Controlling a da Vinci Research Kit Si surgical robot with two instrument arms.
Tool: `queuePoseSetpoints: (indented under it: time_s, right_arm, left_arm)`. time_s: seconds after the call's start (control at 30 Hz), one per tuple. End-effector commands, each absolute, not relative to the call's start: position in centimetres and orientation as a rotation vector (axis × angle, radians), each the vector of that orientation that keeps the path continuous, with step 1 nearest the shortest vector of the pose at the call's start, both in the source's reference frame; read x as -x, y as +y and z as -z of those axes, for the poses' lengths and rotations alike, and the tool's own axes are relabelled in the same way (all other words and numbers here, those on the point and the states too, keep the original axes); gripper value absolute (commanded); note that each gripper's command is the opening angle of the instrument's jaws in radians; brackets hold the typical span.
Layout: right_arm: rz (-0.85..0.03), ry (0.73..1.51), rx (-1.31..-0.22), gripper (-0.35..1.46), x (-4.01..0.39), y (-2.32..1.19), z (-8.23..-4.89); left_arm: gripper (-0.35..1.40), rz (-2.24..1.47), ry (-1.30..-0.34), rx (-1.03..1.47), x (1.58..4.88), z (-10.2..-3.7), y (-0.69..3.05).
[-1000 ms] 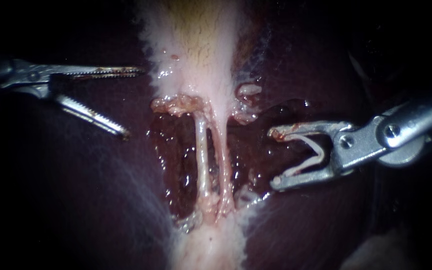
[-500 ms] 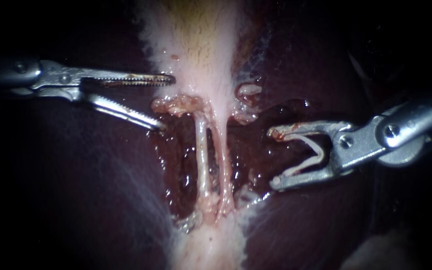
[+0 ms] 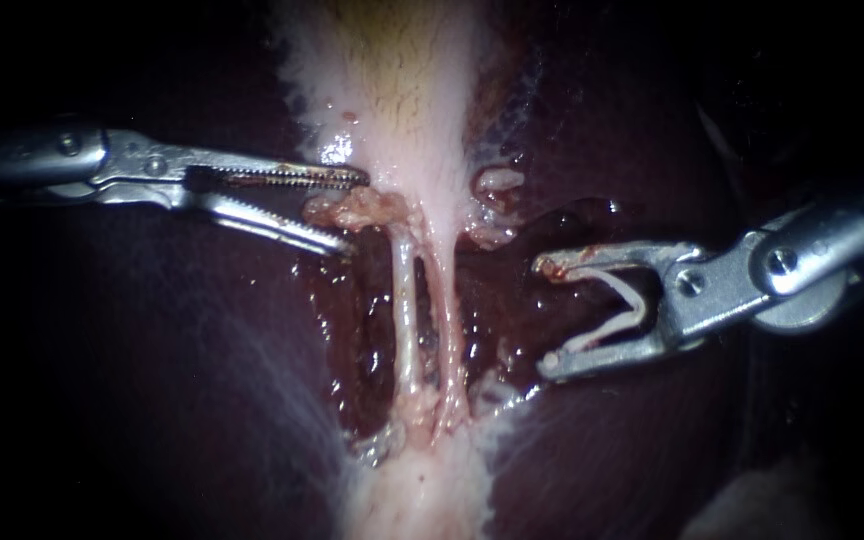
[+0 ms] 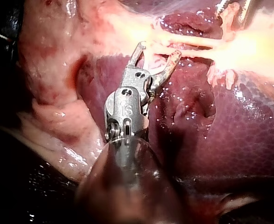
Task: Grabbing gallbladder
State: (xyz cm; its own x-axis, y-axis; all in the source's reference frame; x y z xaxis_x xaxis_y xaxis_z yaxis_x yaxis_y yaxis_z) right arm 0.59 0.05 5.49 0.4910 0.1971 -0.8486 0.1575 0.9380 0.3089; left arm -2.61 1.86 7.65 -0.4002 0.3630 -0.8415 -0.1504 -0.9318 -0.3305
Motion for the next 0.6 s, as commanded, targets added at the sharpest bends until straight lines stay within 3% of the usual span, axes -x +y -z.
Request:
queuePoseSetpoints:
  time_s: [0.03,0.2,0.3,0.4,0.6]
  right_arm:
    - [-0.025,1.064,-0.371,0.49,-0.59,0.05,-5.49]
    - [-0.025,1.064,-0.371,0.49,-0.59,0.05,-5.49]
    - [-0.025,1.064,-0.371,0.49,-0.59,0.05,-5.49]
    - [-0.025,1.064,-0.371,0.49,-0.59,0.05,-5.49]
    - [-0.025,1.064,-0.371,0.49,-0.59,0.05,-5.49]
  left_arm:
    - [0.2,-2.38,-0.291,1.507,2.6,-7.65,1.86]
    - [0.17,-2.379,-0.299,1.511,2.55,-7.62,1.86]
    - [0.0,-2.377,-0.309,1.515,2.51,-7.55,1.88]
    - [-0.35,-2.365,-0.329,1.514,2.48,-7.46,1.89]
    - [-0.35,-2.315,-0.376,1.488,2.45,-7.36,1.9]
